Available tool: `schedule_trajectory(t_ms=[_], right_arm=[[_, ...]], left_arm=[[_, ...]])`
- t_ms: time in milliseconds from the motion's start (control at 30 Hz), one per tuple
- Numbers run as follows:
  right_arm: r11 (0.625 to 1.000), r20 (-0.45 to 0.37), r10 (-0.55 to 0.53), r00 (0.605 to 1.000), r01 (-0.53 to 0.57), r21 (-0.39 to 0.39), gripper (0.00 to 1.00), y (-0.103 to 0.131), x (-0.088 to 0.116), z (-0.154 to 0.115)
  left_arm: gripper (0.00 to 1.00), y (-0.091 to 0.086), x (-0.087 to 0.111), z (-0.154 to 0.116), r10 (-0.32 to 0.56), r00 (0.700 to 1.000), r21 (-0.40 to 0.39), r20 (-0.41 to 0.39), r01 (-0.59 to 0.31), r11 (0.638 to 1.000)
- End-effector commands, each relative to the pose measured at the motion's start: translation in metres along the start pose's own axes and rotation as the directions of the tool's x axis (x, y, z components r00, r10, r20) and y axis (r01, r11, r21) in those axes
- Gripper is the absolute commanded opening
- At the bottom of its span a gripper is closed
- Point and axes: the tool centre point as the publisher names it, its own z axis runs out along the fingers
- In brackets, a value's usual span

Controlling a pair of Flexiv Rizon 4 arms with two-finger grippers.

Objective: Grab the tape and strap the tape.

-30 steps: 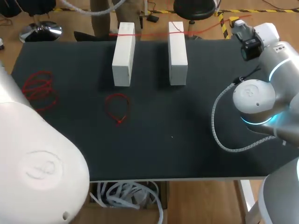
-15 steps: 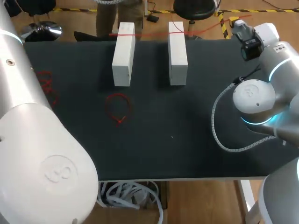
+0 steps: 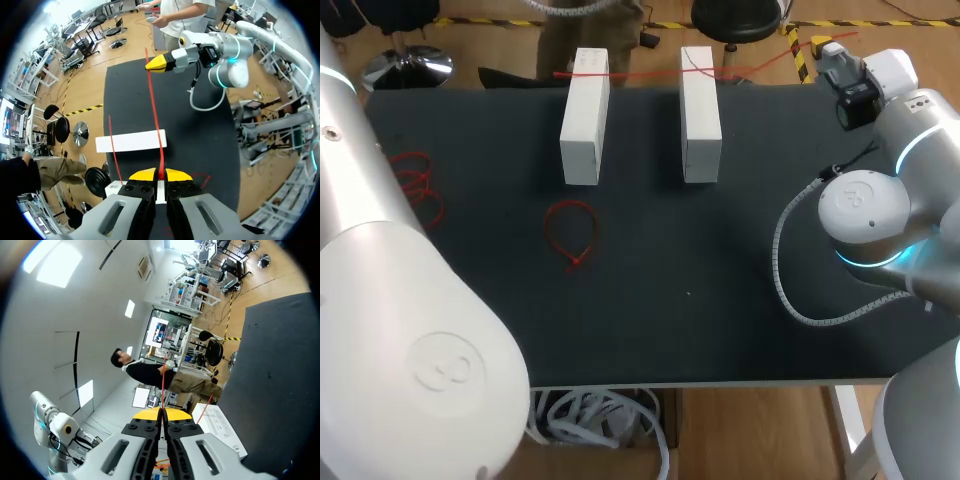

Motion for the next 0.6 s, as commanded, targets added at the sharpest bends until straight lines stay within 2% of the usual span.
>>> schedule_trajectory(t_ms=[33,600], right_arm=[[1.0,-0.002,0.0,1.0,0.0,0.004,0.0,0.001,0.0,0.0],[1.0,-0.002,0.0,1.0,0.0,0.004,0.0,0.001,0.0,0.0]], left_arm=[[0.0,0.0,0.005,0.007,0.0,1.0,0.004,0.027,0.0,1.0],[0.0,-0.009,-0.001,-0.006,0.027,0.999,0.011,0.038,-0.028,1.0]])
